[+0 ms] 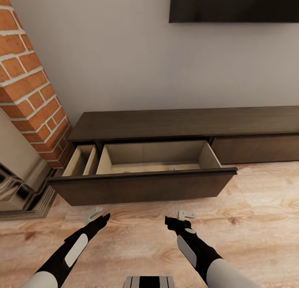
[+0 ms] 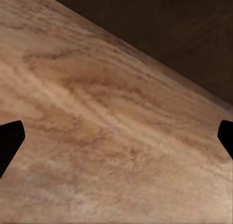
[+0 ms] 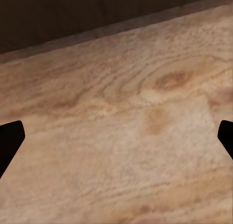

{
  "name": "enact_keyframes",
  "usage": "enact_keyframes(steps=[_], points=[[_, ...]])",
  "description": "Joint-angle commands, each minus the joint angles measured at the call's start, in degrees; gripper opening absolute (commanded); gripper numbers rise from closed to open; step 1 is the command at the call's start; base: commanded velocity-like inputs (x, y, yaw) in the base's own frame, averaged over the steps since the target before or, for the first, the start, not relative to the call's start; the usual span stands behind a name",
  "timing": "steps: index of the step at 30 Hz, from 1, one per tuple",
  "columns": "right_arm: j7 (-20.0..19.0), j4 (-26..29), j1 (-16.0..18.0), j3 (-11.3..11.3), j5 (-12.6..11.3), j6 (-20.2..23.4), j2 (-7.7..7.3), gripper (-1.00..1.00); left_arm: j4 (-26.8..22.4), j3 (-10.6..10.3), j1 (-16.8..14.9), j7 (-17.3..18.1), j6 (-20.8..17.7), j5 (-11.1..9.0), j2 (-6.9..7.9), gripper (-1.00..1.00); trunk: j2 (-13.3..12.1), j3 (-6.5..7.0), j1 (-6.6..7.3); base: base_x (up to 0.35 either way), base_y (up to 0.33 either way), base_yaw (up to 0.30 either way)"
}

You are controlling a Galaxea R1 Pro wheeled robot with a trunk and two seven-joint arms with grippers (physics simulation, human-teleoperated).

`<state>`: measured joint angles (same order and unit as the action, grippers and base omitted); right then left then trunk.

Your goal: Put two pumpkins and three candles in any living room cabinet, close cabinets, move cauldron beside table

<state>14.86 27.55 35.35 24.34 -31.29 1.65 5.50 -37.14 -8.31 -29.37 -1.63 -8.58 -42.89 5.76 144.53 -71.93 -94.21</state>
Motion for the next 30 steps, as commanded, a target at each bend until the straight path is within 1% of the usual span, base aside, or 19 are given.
enact_keyframes(steps=[1, 10, 14, 17, 20, 24, 30], points=[[0.49, 0.15, 0.03, 0.43, -0.40, 0.08, -0.05, 1.00, -0.13, -0.27, -0.17, -0.19, -0.12, -0.49, -0.02, 1.00, 0.03, -0.27, -0.01, 0.000, 0.000, 0.000], [0.52, 0.26, 0.09, 0.25, -0.47, -0.10, -0.14, 1.00, -0.67, -0.34, -0.81, 0.07, -0.12, -0.56, -0.07, 1.00, 0.15, -2.27, -0.24, 0.000, 0.000, 0.000], [0.66, 0.30, 0.16, 0.14, -0.68, 0.04, -0.14, 1.00, -1.44, -0.33, -0.86, 0.48, -0.88, -0.69, 0.12, 1.00, 0.15, -2.27, -0.24, 0.000, 0.000, 0.000], [0.69, 0.31, 0.16, -0.02, -0.81, 0.16, -0.14, 1.00, -2.87, -0.31, -0.87, 0.68, -3.70, -0.73, 0.16, 1.00, 0.15, -2.27, -0.24, 0.000, 0.000, 0.000], [0.69, 0.31, 0.16, -1.24, -1.44, 0.21, -0.14, 1.00, -3.34, -0.30, -0.87, 0.73, -5.03, -0.71, 0.35, 1.00, 0.15, -2.27, -0.24, 0.002, 0.000, 0.000], [0.62, 0.31, 0.16, -2.34, -1.92, 0.19, -0.14, 1.00, -3.51, -0.30, -0.87, 0.69, -5.46, -0.71, 0.44, 1.00, 0.15, -2.27, -0.24, 0.107, 0.000, 0.000], [0.61, 0.31, 0.19, -2.58, -2.07, 0.12, -0.14, 1.00, -3.49, -0.30, -0.87, 0.60, -5.56, -0.71, 0.34, 1.00, 0.15, -2.27, -0.24, 0.040, 0.000, 0.000]])
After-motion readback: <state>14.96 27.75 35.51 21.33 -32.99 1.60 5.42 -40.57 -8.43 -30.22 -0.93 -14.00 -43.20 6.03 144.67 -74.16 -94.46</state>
